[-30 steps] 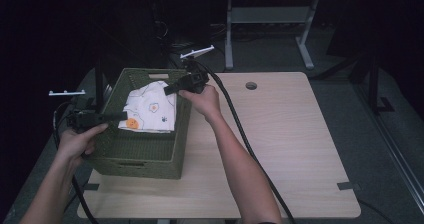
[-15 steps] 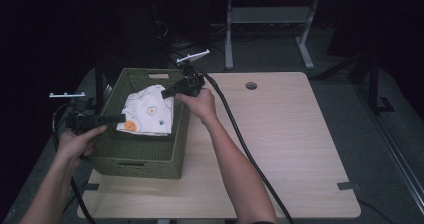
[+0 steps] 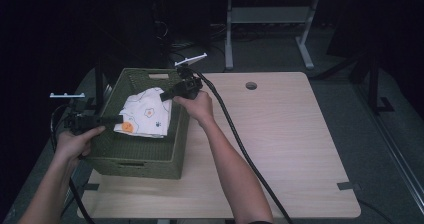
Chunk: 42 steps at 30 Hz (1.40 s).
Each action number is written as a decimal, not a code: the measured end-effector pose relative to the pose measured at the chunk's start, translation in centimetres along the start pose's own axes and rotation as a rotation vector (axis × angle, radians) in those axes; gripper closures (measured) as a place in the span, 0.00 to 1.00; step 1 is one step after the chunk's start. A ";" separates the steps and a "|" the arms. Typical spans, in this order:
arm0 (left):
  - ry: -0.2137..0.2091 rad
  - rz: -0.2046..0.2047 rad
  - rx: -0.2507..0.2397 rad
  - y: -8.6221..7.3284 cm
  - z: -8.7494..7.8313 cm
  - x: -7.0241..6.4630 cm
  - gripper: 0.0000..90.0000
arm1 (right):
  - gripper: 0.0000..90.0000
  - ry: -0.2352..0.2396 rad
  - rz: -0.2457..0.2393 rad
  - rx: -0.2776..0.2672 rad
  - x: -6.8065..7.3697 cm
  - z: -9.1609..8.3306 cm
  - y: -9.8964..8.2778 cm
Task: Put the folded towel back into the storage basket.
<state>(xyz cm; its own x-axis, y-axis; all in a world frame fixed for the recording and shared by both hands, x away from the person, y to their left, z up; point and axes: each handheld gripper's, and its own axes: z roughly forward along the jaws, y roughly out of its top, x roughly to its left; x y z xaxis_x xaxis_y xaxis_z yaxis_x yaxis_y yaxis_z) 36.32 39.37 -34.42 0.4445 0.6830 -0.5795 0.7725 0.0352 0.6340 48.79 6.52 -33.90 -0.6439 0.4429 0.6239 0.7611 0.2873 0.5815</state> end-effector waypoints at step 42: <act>0.121 0.081 0.001 0.0 0.2 -1.9 0.79 | 0.67 -0.057 -0.017 -0.035 -0.1 -2.4 -0.9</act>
<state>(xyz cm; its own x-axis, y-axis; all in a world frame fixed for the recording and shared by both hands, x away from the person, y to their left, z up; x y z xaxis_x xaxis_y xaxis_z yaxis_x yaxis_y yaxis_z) 35.56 37.94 -33.47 0.4476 0.7664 -0.4607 0.7368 -0.0241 0.6757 47.96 4.18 -33.27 -0.6503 0.4860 0.5839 0.7464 0.2659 0.6100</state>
